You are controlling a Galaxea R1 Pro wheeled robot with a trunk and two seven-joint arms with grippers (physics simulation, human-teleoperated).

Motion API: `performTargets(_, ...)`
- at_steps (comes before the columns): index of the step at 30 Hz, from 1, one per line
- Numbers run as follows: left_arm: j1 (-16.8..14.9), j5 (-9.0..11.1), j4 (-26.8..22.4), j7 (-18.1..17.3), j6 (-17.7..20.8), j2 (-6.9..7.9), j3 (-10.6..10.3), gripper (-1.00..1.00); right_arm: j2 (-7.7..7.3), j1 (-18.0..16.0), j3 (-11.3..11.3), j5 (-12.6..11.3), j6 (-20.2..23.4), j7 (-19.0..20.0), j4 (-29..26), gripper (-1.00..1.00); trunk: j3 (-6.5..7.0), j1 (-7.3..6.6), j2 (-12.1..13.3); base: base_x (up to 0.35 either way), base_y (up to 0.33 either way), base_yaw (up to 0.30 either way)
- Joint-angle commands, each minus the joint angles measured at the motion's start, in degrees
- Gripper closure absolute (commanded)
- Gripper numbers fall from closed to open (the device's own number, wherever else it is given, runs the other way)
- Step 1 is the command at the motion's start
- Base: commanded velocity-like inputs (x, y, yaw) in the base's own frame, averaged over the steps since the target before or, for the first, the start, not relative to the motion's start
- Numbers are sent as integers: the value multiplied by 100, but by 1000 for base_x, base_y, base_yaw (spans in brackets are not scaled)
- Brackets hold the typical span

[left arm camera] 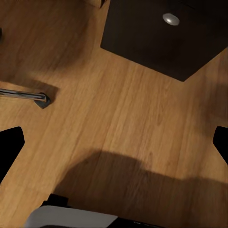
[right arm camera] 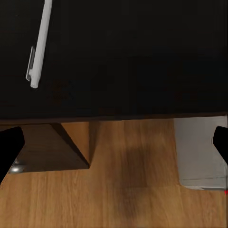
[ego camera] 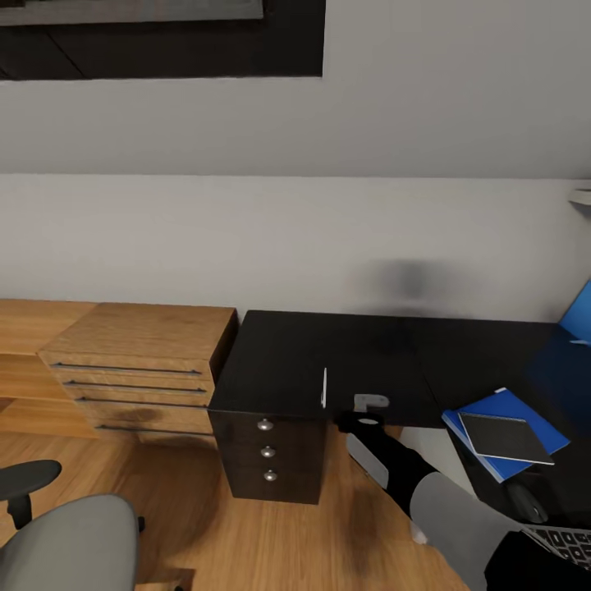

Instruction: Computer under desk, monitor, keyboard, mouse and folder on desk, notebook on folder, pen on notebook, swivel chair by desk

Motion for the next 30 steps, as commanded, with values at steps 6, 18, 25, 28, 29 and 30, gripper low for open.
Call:
performTargets(6, -2, 65, 14, -40, -14, -3, -18, -100, 5, -54, 23, -35, 516, -608, -416, -100, 101, -131, 237, 0, 0, 0)
performTargets(18, -5, -60, 17, -65, -22, 18, -10, -100, -29, -63, -750, -53, 1638, -785, -968, -100, 173, -219, 397, 0, 0, 0)
performTargets(25, -4, -114, 9, -58, -24, 30, -12, -100, -16, -63, -809, -54, 1697, -755, -1002, -100, 173, -219, 397, 60, 0, 0)
performTargets(28, 0, -186, -72, -49, -19, 45, -18, -100, -12, -63, -814, -54, 1700, -744, -1001, -100, 173, -219, 397, 256, 0, 0)
performTargets(29, 1, -216, -104, -48, -19, 46, -19, -100, -12, -61, -816, -54, 1699, -739, -999, -100, 173, -219, 397, 295, 0, 0)
performTargets(30, 1, -251, -129, -45, -18, 45, -19, -100, -13, -62, -818, -54, 1698, -733, -997, -100, 173, -219, 397, 304, 0, 0)
